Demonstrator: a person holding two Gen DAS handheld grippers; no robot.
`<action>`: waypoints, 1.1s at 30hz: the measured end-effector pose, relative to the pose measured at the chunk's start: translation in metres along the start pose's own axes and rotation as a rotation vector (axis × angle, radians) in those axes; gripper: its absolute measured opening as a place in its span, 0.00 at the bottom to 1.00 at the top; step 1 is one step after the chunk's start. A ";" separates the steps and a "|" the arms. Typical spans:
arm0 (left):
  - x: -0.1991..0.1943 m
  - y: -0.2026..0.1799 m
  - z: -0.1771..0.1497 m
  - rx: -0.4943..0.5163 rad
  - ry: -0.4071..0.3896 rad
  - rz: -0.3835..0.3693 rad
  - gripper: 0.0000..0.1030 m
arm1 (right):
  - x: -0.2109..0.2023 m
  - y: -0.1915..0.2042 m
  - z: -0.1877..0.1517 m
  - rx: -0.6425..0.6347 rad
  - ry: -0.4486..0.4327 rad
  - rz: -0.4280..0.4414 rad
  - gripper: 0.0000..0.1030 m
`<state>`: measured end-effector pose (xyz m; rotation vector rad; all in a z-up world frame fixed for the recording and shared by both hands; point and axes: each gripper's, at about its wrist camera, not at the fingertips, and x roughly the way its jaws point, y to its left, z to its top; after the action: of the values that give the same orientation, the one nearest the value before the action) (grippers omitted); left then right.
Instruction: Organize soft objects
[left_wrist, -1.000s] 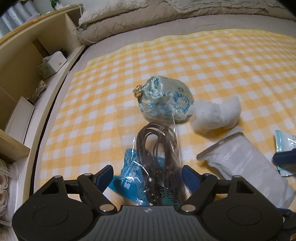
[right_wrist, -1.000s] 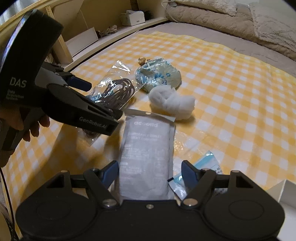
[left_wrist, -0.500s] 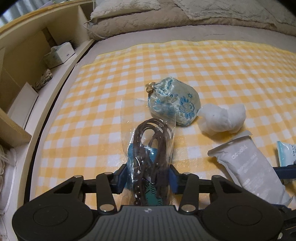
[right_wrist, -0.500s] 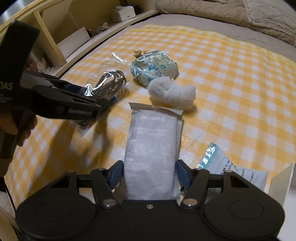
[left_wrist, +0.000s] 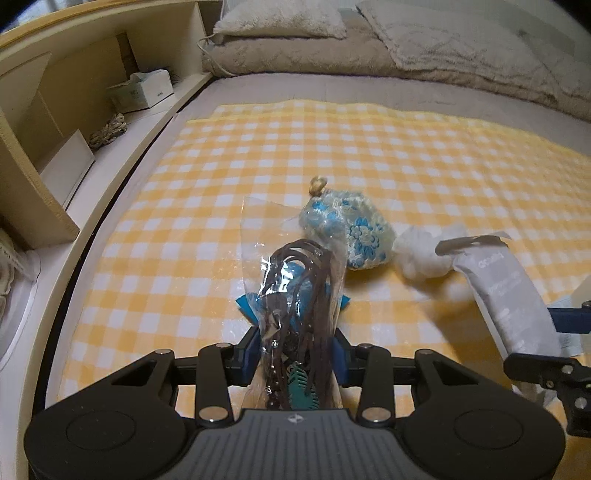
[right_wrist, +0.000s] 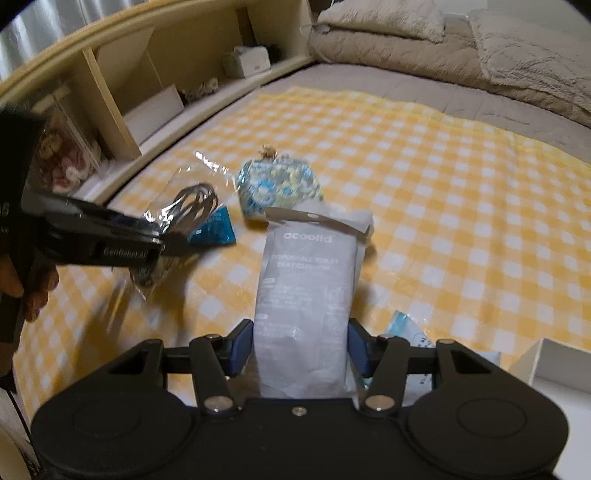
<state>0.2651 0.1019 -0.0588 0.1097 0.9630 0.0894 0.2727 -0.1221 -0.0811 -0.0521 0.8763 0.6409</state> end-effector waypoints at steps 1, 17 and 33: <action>-0.004 0.000 -0.001 -0.005 -0.007 -0.006 0.39 | -0.003 0.000 0.000 -0.001 -0.008 -0.001 0.53; -0.041 -0.018 -0.023 0.024 0.031 -0.139 0.32 | -0.042 0.000 0.004 -0.006 -0.085 -0.023 0.53; -0.044 -0.046 -0.088 0.211 0.154 -0.263 0.28 | -0.010 0.030 -0.011 -0.232 0.023 0.019 0.53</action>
<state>0.1692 0.0559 -0.0785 0.1714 1.1309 -0.2494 0.2439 -0.1057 -0.0747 -0.2603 0.8221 0.7592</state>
